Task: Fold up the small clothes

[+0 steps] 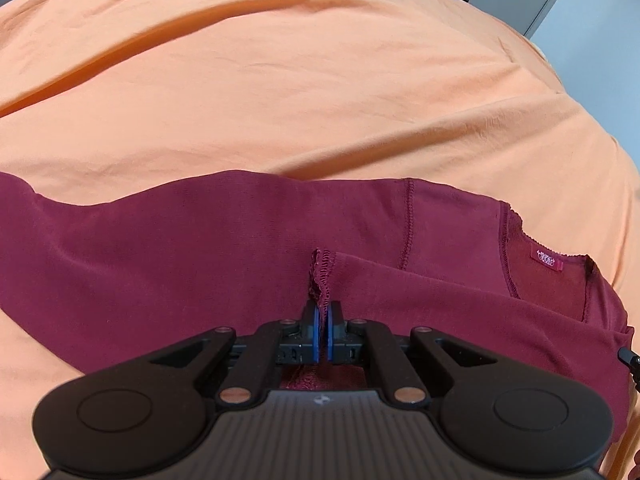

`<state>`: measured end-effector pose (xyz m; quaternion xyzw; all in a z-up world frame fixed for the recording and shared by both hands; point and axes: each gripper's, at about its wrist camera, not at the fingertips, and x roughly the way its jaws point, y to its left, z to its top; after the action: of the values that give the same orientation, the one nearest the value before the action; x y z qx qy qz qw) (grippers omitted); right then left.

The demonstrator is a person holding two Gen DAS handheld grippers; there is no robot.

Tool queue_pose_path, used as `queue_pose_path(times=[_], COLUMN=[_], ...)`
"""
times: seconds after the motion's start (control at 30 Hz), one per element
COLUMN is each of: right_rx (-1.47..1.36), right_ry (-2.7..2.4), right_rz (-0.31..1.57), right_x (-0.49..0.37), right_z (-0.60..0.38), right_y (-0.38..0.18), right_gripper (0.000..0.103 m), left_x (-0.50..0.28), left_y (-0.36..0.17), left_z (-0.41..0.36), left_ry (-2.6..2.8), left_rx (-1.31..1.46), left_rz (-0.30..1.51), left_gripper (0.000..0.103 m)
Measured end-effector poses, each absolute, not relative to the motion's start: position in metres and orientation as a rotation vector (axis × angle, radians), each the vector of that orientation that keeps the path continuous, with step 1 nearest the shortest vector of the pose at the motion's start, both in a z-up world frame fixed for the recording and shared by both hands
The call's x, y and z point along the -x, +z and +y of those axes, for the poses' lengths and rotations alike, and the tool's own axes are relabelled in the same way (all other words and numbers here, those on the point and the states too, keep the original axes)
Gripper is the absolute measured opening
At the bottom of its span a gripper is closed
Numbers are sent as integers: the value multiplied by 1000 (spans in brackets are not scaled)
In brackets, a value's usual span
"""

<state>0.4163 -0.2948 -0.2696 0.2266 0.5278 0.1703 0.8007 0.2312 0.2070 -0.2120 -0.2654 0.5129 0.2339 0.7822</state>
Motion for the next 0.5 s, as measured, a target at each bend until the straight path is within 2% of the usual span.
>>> queue_pose_path(times=[0.07, 0.13, 0.2, 0.3, 0.33, 0.37, 0.4, 0.5], right_rx=[-507, -557, -577, -627, -649, -677, -698, -742], right_ry=[375, 409, 436, 487, 504, 527, 545, 530], right_rz=[1156, 1164, 1170, 1240, 1258, 1279, 1299, 1302], right_x=[-410, -398, -380, -355, -349, -344, -342, -337], right_z=[-296, -305, -317, -328, -330, -332, -334, -344], right_y=[-269, -265, -261, -272, -277, -281, -284, -279], right_gripper=[18, 40, 44, 44, 41, 33, 16, 13], left_x=[-231, -231, -230, -229, -229, -229, -228, -230], left_y=[-212, -212, -212, -214, -214, -215, -215, -214], left_z=[207, 208, 208, 209, 210, 210, 211, 211], left_ry=[503, 498, 491, 486, 486, 487, 488, 492], left_rx=[574, 580, 581, 589, 593, 597, 600, 592], left_rz=[1111, 1110, 1109, 1107, 1107, 1107, 1107, 1104], left_gripper=[3, 4, 4, 5, 5, 5, 5, 6])
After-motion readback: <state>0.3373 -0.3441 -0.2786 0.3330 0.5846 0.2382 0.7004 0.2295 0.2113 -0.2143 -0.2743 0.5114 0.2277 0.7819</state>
